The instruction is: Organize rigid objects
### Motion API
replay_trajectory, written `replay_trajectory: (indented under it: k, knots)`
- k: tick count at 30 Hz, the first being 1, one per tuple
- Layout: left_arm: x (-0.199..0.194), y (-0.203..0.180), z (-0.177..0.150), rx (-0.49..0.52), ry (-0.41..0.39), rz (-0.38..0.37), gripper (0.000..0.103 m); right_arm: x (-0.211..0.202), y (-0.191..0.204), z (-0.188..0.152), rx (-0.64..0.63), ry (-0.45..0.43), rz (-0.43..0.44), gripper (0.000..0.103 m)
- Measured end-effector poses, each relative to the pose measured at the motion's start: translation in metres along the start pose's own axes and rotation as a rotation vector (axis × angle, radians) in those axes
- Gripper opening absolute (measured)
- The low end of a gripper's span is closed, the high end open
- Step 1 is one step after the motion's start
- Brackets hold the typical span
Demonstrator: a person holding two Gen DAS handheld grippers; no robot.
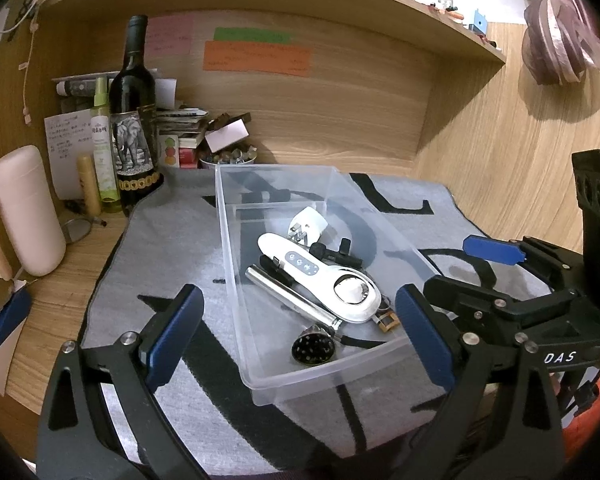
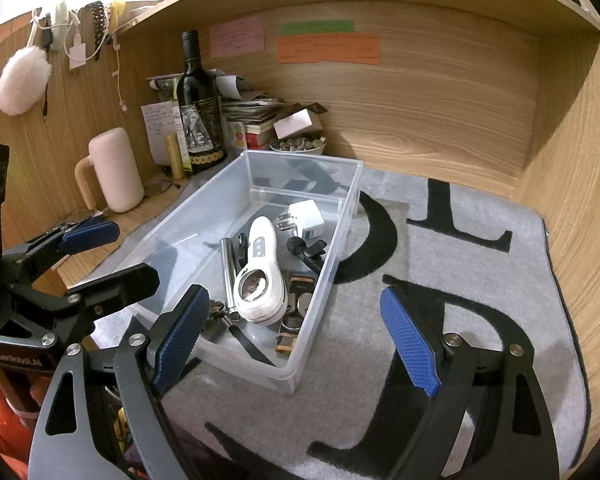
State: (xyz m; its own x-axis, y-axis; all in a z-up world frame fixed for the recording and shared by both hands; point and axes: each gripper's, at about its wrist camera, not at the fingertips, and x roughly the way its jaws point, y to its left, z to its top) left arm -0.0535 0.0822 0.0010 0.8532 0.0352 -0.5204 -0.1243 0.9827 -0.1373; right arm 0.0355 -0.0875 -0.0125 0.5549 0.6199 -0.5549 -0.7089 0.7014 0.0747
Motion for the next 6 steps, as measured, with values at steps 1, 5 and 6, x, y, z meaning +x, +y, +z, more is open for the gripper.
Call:
replay_trajectory:
  k: [1, 5, 6]
  knots:
    - [-0.0001, -0.0001, 0.0002, 0.001, -0.003, 0.001, 0.098, 0.0000, 0.0002, 0.0001, 0.000, -0.001, 0.001, 0.086]
    - [0.0007, -0.0015, 0.0014, 0.005, -0.002, 0.002, 0.098, -0.0004, -0.0008, -0.0003, -0.005, -0.005, 0.009, 0.086]
    - [0.0011, -0.0017, 0.0019, 0.007, 0.001, 0.006, 0.099, -0.0005, -0.0013, -0.0004, -0.005, -0.007, 0.009, 0.086]
